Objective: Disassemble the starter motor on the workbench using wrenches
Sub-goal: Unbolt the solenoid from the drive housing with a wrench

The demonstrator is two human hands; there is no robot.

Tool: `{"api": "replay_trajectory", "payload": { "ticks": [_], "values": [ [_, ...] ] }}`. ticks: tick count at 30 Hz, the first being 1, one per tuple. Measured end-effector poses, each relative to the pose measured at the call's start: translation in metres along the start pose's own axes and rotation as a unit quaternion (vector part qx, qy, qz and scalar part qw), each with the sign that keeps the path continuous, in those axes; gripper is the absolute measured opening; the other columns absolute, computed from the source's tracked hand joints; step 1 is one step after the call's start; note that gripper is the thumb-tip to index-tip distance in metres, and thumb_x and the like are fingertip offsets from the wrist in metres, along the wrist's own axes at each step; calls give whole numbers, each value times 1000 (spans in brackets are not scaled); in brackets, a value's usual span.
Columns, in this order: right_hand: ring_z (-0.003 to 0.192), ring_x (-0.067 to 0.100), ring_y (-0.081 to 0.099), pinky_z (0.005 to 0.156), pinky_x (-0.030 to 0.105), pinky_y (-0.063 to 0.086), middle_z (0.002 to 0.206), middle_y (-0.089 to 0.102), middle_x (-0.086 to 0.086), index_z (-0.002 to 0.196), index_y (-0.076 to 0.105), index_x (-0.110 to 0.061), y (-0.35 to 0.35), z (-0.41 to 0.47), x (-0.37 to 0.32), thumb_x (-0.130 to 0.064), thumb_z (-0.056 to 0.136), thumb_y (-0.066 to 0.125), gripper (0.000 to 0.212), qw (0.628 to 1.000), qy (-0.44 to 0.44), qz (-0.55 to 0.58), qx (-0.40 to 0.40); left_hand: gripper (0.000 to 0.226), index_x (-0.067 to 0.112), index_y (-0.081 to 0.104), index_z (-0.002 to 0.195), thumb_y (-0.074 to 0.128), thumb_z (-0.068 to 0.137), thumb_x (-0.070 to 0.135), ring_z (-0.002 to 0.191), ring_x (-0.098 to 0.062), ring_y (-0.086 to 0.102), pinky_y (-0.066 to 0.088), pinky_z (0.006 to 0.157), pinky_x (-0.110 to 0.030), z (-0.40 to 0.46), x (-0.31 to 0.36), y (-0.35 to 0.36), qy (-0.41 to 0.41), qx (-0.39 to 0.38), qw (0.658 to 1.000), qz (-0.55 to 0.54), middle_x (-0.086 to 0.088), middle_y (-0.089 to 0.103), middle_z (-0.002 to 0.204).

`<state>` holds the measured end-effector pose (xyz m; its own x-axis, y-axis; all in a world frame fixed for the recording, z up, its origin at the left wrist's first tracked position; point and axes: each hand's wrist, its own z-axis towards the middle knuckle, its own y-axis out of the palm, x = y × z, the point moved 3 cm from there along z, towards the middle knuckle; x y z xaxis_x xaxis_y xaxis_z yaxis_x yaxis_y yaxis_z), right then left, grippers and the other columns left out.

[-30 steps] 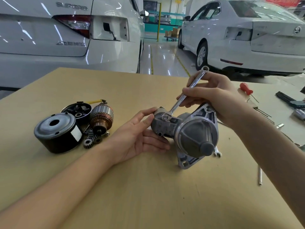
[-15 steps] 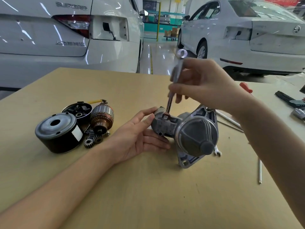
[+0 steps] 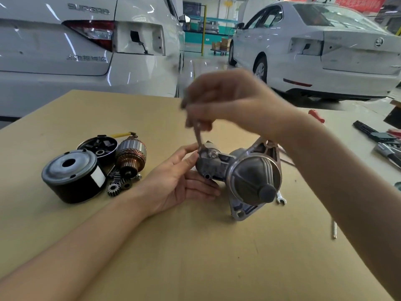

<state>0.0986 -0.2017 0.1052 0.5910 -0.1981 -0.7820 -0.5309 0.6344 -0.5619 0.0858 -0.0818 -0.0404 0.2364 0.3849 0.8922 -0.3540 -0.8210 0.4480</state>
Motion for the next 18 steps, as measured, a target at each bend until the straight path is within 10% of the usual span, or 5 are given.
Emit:
{"api": "replay_trajectory", "payload": {
  "ticks": [6,18],
  "values": [
    [68,25,71,64,24,57,77,73,14,88,60,-1,-32,-43,42,-6,68,70,22,955,90,193,207,41,27,46,126,53,86,34,70,-37,72,59,60,-38,-1,0,-1,0,-15,1000,-2,-29,69,78],
    [75,32,72,67,27,58,81,73,16,88,59,-2,-28,-51,51,-11,68,70,25,966,85,138,200,43,28,48,126,55,85,36,72,-37,72,59,61,-38,0,-1,-4,0,-17,1000,1,-31,69,81]
  ]
}}
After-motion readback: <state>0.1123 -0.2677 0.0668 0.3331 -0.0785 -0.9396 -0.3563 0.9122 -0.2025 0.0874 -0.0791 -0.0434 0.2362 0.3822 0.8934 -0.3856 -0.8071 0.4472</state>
